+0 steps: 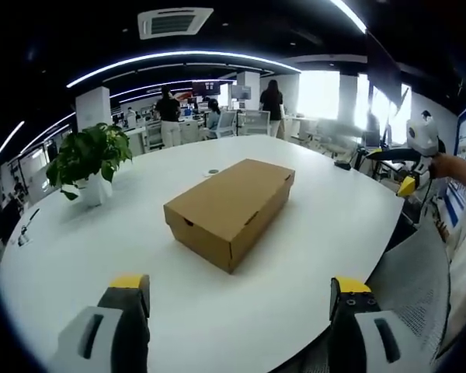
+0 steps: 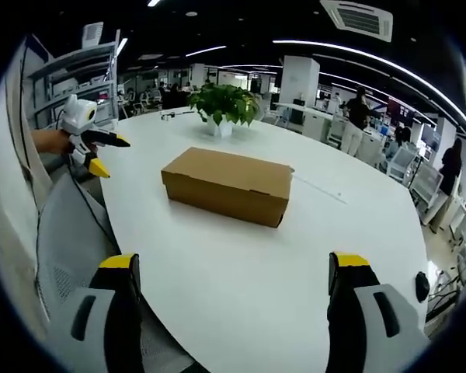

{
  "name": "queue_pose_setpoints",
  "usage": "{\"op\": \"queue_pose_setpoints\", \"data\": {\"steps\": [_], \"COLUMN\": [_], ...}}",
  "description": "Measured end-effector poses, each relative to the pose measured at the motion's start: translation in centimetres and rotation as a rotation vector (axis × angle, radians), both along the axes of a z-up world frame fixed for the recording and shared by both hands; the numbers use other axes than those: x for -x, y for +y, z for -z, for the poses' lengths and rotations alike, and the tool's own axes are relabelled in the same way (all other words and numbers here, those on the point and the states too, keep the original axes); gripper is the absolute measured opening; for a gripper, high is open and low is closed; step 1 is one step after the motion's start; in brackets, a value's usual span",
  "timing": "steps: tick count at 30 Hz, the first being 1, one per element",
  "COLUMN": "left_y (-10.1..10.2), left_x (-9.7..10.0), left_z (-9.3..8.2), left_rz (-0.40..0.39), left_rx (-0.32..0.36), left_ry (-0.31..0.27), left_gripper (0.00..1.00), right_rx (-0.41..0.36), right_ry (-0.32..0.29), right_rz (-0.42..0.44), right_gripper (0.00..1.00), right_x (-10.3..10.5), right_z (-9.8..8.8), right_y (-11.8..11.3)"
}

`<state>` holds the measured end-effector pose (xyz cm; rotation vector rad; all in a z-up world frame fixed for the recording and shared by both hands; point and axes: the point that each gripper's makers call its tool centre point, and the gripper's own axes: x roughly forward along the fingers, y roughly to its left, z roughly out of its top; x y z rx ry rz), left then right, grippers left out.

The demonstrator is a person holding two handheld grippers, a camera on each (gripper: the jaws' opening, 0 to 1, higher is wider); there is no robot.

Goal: Operate the shoe box by opening the lid, removing the specified soft item, and placing it in the target area until the item is outside and the box remains undamaged.

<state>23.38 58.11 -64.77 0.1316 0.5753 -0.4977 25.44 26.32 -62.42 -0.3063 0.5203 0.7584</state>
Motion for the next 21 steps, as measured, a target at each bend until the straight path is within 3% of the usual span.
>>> {"op": "queue_pose_setpoints", "data": {"steps": [4,21], "left_y": [0.1,-1.6], "left_x": [-0.6,-4.1], "left_z": [0.4,1.4], "left_rz": [-0.011,0.030], "left_rx": [-0.009,-0.043], "left_ry": [0.014,0.014], "left_gripper": [0.98,0.96], "right_rx": [0.048,0.028], "right_ry": [0.009,0.057], "right_rz": [-0.025,-0.069], "right_gripper": [0.96,0.93], "right_x": [-0.5,-4.3], "right_z": [0.6,1.5], "right_y": [-0.6,-1.4]}}
